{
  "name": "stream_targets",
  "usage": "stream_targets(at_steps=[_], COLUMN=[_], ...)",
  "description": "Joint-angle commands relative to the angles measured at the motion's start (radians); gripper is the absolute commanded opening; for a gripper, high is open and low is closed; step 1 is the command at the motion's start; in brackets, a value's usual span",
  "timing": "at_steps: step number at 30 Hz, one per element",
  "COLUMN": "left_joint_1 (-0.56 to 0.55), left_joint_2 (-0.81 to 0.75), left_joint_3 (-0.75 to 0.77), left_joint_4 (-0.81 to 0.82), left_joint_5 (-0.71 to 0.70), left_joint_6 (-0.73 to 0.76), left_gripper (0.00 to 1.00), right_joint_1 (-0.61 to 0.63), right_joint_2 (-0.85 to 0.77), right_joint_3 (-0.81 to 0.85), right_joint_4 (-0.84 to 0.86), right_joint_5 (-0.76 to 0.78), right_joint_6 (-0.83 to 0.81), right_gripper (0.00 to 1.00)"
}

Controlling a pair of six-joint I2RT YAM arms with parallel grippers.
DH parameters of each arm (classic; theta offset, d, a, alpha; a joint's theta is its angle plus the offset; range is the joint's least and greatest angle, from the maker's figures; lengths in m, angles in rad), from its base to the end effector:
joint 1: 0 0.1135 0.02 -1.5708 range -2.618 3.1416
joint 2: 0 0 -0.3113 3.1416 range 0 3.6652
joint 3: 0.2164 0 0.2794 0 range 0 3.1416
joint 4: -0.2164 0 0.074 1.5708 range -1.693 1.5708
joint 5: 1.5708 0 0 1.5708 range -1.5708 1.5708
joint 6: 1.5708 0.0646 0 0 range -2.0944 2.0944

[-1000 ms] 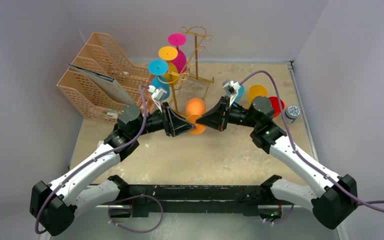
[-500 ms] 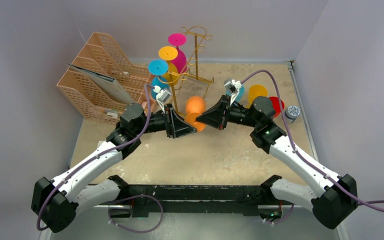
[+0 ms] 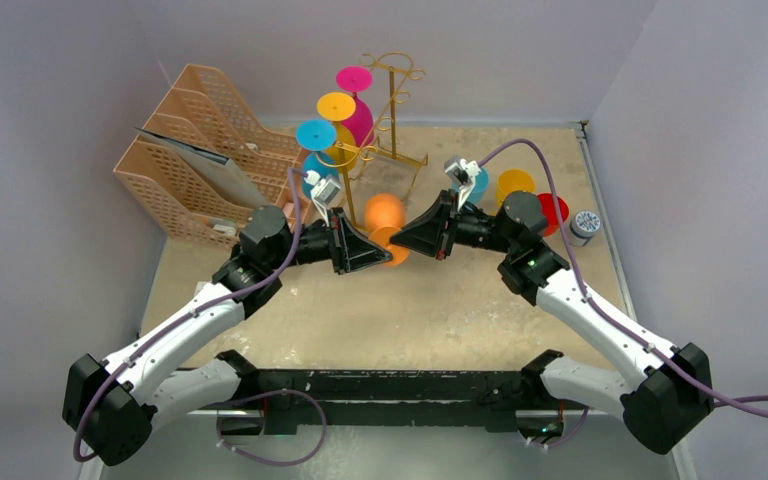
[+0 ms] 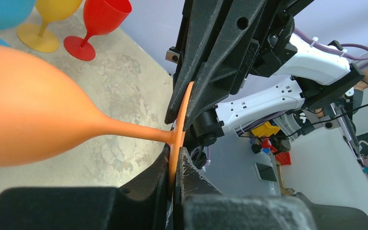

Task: Take the wine glass off the wine glass rack
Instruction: Place the wine glass at the center of the board.

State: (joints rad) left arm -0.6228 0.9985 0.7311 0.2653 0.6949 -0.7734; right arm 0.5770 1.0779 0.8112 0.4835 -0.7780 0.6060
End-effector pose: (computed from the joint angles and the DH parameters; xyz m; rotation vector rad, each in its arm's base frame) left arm 0.1822 -0.1818 0.3607 0.4907 1.7627 -1.5811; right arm 0.2007 0.1847 0.3995 -0.7049 1.4332 1.4713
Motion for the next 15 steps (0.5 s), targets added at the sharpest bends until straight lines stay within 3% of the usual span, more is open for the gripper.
stream_targets(at_steps=[1,4,10,15], left_joint_1=[0.003,0.002,0.003,0.003], left_joint_2=[-0.008,-0.008,-0.013,-0.035], left_joint_3=[0.037,0.039,0.03,0.017], left_joint_4=[0.016,0.009,0.008,-0.017], left_joint_5=[-0.005,0.0,0.058,0.136], left_joint_6=[0.023,0.035,0.088,0.183], left_gripper=[0.0,0.0,0.0,0.0], right_joint_1=[0.005,0.004,0.004,0.004], right_joint_2=[-0.016,-0.026,-0.085,-0.142], right_joint_3=[0.008,0.009,0.024,0.058], right_joint_4=[0.064,0.05,-0.084,-0.261], right_joint_5=[-0.008,0.007,0.092,0.257], right_joint_6=[-0.002,-0.015,-0.063,-0.128], right_gripper=[0.07,0.22,0.69,0.87])
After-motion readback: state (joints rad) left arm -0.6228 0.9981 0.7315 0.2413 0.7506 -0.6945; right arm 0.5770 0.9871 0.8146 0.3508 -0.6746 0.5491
